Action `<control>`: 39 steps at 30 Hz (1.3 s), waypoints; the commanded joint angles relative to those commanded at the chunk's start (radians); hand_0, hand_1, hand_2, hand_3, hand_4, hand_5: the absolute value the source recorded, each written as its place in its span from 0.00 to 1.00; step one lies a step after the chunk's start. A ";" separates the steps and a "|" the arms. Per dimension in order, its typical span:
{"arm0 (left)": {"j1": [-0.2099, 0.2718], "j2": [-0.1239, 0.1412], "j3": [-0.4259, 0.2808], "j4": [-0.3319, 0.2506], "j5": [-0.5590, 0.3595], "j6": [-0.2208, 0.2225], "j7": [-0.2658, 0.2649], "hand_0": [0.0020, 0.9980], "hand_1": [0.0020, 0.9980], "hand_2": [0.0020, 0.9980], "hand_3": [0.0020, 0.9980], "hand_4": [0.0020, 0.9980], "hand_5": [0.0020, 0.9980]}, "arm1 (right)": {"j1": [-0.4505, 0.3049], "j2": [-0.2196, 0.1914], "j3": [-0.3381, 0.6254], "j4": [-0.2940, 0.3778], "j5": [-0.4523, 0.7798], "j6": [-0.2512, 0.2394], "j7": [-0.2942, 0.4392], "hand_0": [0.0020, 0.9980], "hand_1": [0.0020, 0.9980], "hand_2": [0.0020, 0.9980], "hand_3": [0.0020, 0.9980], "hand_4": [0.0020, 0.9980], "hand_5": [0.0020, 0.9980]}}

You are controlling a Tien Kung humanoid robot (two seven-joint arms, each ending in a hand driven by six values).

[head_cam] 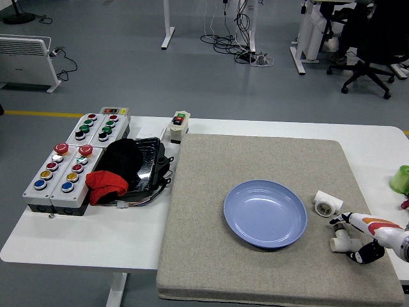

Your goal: Pick pipe place plate twice

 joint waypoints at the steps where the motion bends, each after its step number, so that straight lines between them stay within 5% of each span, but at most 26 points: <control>1: 0.000 0.000 0.000 0.000 -0.001 0.000 0.000 0.62 0.58 0.51 0.59 0.27 1.00 | 0.000 0.000 0.000 -0.001 -0.001 0.002 0.000 0.83 0.79 0.79 0.78 0.73 0.13; 10: 0.005 -0.002 -0.008 0.001 0.010 0.002 0.004 0.62 0.59 0.51 0.59 0.27 1.00 | -0.002 0.002 -0.001 -0.010 -0.001 0.003 0.000 0.75 0.72 0.73 0.76 0.70 0.11; 11: 0.006 -0.002 -0.009 0.001 0.012 0.002 0.005 0.62 0.59 0.51 0.59 0.27 1.00 | -0.003 0.002 0.000 -0.008 0.002 -0.002 0.003 0.60 0.62 0.64 0.73 0.65 0.07; 16: 0.008 -0.003 -0.013 0.001 0.018 0.002 0.007 0.62 0.59 0.51 0.59 0.27 1.00 | -0.005 0.004 0.005 -0.006 0.012 -0.021 0.013 0.60 0.62 0.64 0.73 0.65 0.07; 17: 0.009 -0.003 -0.013 0.001 0.019 0.002 0.008 0.62 0.59 0.51 0.59 0.27 1.00 | -0.006 0.004 0.007 -0.005 0.013 -0.025 0.013 0.48 0.56 0.61 0.71 0.60 0.03; 30: 0.011 -0.001 -0.011 0.000 0.015 0.000 0.005 0.62 0.59 0.51 0.59 0.27 1.00 | -0.008 0.019 0.035 0.039 0.089 -0.038 0.010 0.42 0.52 0.58 0.69 0.56 0.03; 39: 0.010 -0.002 -0.009 0.000 0.012 0.000 0.006 0.62 0.59 0.51 0.59 0.27 1.00 | 0.091 0.110 -0.021 0.043 0.180 -0.089 0.019 0.44 0.52 0.58 0.69 0.56 0.04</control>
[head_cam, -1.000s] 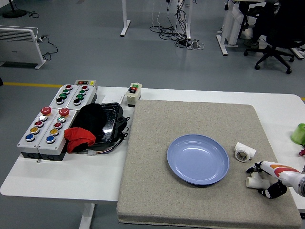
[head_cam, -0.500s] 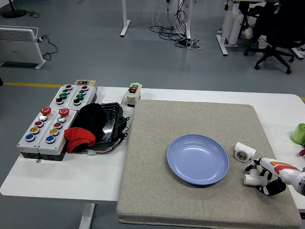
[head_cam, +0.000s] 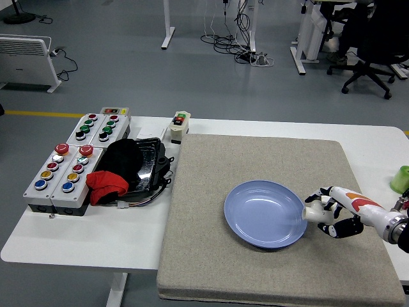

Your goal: Pick pipe place plate twice

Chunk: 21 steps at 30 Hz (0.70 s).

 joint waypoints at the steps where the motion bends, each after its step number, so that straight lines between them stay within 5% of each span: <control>1: 0.000 0.000 0.000 0.000 0.000 0.000 0.000 0.62 0.59 0.51 0.59 0.27 1.00 | 0.010 0.004 -0.010 -0.003 0.004 -0.002 0.001 0.44 0.52 0.58 0.69 0.56 0.04; 2: 0.001 -0.001 -0.001 0.000 0.000 0.001 0.001 0.62 0.59 0.51 0.59 0.27 1.00 | 0.039 0.015 -0.041 -0.027 0.018 -0.018 0.006 0.64 0.65 0.64 0.72 0.55 0.03; 7: 0.003 -0.003 -0.002 0.000 -0.003 0.001 0.001 0.62 0.59 0.51 0.59 0.27 1.00 | 0.119 0.047 -0.128 -0.108 0.029 -0.041 0.018 0.64 0.65 0.64 0.72 0.55 0.03; 8: 0.003 -0.003 -0.002 0.000 -0.003 0.002 0.001 0.62 0.59 0.51 0.59 0.27 1.00 | 0.126 0.049 -0.134 -0.117 0.029 -0.042 0.019 0.79 0.76 0.79 0.77 0.56 0.04; 19: 0.000 -0.002 0.004 -0.001 -0.012 0.001 -0.003 0.62 0.59 0.51 0.59 0.27 1.00 | 0.165 0.073 -0.171 -0.250 -0.067 -0.013 -0.002 0.88 0.83 0.90 0.81 0.57 0.04; 20: 0.000 -0.002 0.004 -0.001 -0.012 0.001 -0.003 0.62 0.59 0.51 0.59 0.27 1.00 | 0.163 0.072 -0.168 -0.253 -0.077 -0.005 -0.005 0.98 0.94 1.00 0.94 0.71 0.13; 21: 0.000 -0.002 0.005 -0.001 -0.012 0.001 -0.003 0.62 0.59 0.51 0.59 0.27 1.00 | 0.162 0.072 -0.167 -0.254 -0.078 -0.004 -0.004 0.98 0.94 1.00 0.94 0.71 0.13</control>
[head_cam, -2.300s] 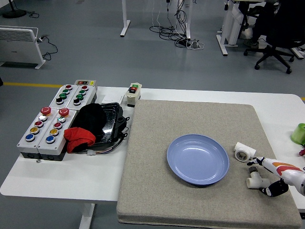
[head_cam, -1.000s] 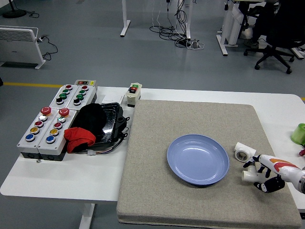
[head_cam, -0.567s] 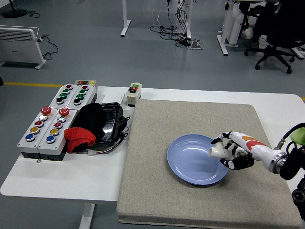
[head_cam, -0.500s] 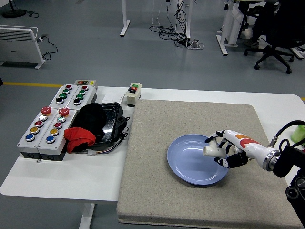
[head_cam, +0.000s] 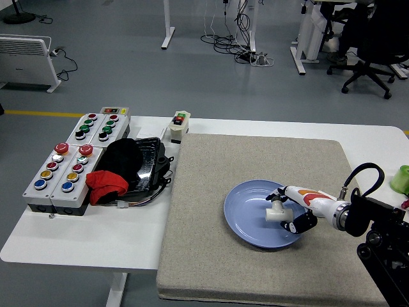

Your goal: Pick pipe place plate twice

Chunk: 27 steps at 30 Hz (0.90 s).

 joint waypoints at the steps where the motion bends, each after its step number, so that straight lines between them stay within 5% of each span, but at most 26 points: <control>1: 0.000 0.000 0.001 0.000 -0.001 0.000 -0.001 0.62 0.59 0.51 0.59 0.27 1.00 | -0.002 -0.001 0.002 -0.001 0.001 -0.002 0.006 0.98 0.94 1.00 0.94 0.71 0.13; 14: -0.001 -0.001 -0.001 0.000 -0.002 0.000 0.000 0.62 0.59 0.51 0.59 0.27 1.00 | -0.012 -0.005 0.101 0.025 0.025 -0.055 0.021 1.00 0.94 1.00 0.98 0.76 0.16; 27: 0.001 -0.002 -0.003 0.001 0.001 0.001 0.000 0.62 0.59 0.51 0.59 0.27 1.00 | 0.004 -0.017 0.228 -0.148 -0.058 -0.027 0.011 0.98 0.93 1.00 0.96 0.73 0.15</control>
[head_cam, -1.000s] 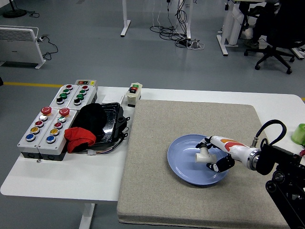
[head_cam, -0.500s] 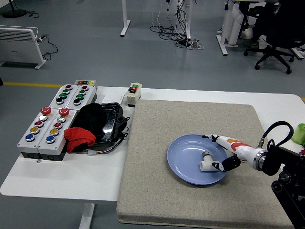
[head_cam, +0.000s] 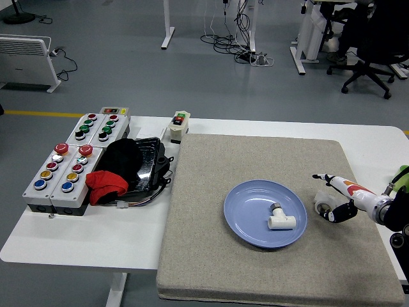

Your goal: Pick pipe place plate twice

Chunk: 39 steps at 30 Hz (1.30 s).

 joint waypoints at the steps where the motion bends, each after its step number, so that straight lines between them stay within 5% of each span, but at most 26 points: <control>1: 0.000 0.000 -0.001 0.000 0.001 0.000 0.000 0.62 0.59 0.51 0.59 0.27 1.00 | 0.001 0.001 -0.002 -0.015 -0.003 -0.002 0.003 0.98 0.93 1.00 0.96 0.73 0.15; 13: 0.005 -0.002 -0.005 0.001 0.005 0.002 0.002 0.62 0.59 0.51 0.59 0.27 1.00 | 0.015 0.020 -0.025 -0.113 -0.036 -0.095 0.030 0.91 0.87 0.97 0.92 0.72 0.17; 14: 0.005 -0.002 -0.005 0.001 0.005 0.002 0.002 0.62 0.59 0.51 0.59 0.27 1.00 | 0.016 0.022 -0.027 -0.117 -0.038 -0.100 0.032 0.79 0.78 0.90 0.87 0.71 0.17; 19: 0.006 -0.002 -0.007 0.001 0.007 0.003 0.002 0.62 0.59 0.51 0.59 0.27 1.00 | 0.024 0.029 -0.037 -0.140 -0.039 -0.129 0.036 0.79 0.78 0.90 0.87 0.71 0.17; 20: 0.006 -0.002 -0.007 0.001 0.007 0.003 0.002 0.62 0.59 0.51 0.59 0.27 1.00 | 0.025 0.030 -0.038 -0.141 -0.039 -0.131 0.036 0.67 0.70 0.78 0.82 0.68 0.17; 26: 0.005 -0.001 -0.005 0.001 0.005 0.001 0.000 0.62 0.59 0.51 0.59 0.27 1.00 | 0.030 0.037 -0.034 -0.170 -0.024 -0.169 0.030 0.67 0.70 0.78 0.82 0.68 0.17; 27: 0.005 -0.001 -0.004 0.001 0.004 0.000 -0.001 0.62 0.59 0.51 0.59 0.27 1.00 | 0.030 0.037 -0.033 -0.171 -0.021 -0.170 0.030 0.48 0.56 0.63 0.75 0.60 0.16; 39: 0.001 -0.002 0.001 0.001 -0.004 0.000 -0.003 0.62 0.59 0.51 0.59 0.27 1.00 | 0.022 0.030 0.002 -0.150 0.014 -0.156 0.014 0.40 0.50 0.56 0.72 0.54 0.27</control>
